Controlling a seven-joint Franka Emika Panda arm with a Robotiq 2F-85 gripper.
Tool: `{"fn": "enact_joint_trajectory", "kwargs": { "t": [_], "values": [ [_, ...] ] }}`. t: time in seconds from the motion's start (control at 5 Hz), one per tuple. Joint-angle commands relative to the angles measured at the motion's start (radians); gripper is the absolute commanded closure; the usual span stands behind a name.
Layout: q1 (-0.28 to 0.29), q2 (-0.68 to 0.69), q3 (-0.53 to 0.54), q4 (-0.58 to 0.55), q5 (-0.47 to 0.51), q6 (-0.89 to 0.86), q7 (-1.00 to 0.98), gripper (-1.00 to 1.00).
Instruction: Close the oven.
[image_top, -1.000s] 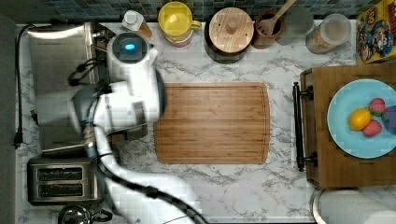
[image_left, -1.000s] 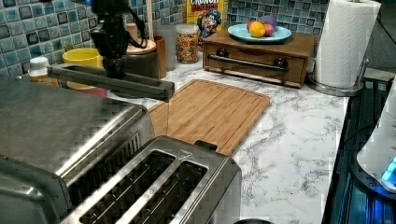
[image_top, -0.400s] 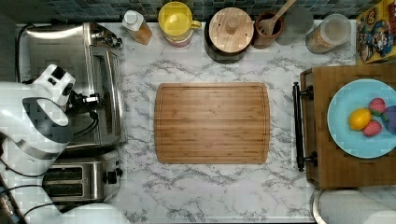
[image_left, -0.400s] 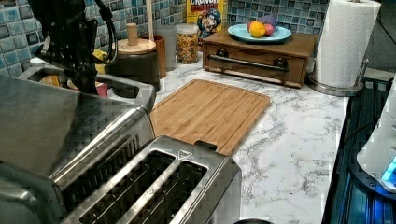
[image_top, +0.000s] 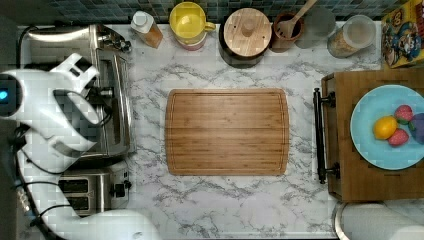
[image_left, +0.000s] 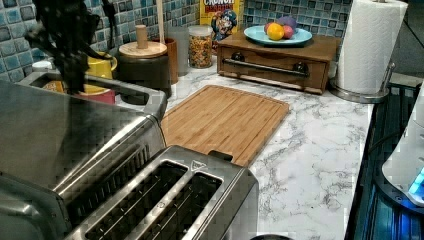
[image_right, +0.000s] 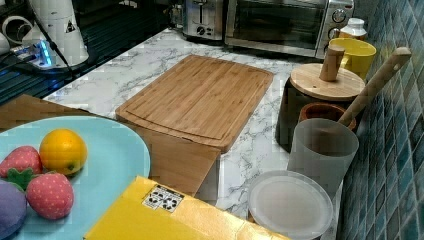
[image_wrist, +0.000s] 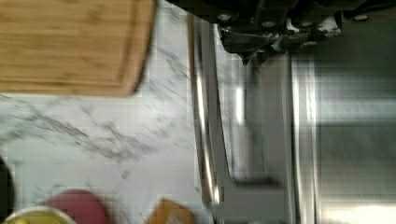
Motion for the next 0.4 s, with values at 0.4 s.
{"fn": "enact_joint_trajectory", "kwargs": {
  "t": [0.4],
  "values": [
    [-0.158,-0.135,0.063,0.087,0.226,0.004,-0.237,1.00]
  ]
}}
